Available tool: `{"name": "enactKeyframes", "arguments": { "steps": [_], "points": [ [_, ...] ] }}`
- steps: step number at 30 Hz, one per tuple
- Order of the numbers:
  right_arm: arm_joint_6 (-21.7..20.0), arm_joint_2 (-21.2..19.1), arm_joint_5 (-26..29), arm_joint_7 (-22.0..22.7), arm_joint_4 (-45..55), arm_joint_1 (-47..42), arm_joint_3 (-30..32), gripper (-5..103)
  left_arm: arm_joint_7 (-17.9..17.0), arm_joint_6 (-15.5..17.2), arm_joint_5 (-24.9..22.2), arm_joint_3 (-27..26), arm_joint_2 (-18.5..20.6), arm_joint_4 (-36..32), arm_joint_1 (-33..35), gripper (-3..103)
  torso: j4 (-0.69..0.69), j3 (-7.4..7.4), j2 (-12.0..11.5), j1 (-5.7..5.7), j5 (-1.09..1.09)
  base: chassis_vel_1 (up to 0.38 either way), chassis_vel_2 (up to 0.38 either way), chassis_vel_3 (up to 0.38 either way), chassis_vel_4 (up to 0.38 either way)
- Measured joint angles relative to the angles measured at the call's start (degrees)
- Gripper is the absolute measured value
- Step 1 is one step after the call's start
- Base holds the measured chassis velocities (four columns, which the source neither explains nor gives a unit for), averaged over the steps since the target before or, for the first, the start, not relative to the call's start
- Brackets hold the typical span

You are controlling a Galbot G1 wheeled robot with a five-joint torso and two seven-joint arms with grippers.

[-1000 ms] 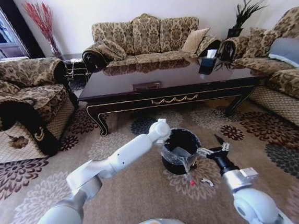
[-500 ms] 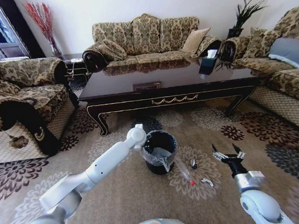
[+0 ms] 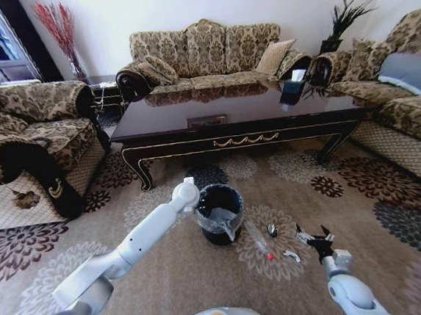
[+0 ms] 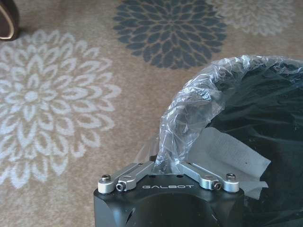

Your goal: Move to the front of the table and pick up the trash from the floor, then place it into the trash bin.

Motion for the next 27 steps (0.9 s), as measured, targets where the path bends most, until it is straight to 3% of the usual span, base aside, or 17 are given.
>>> {"name": "enactKeyframes", "arguments": {
  "steps": [27],
  "points": [
    [3.00, 6.13, -4.95, -1.49, -13.73, 3.02, -3.50, 100, 0.11, 0.00, 0.66, -1.53, 0.29, -1.95, 3.98, 0, 0.00, 0.00, 0.00, 0.00, 0.01, 0.000, 0.000, 0.000, 0.000]
  ]
}}
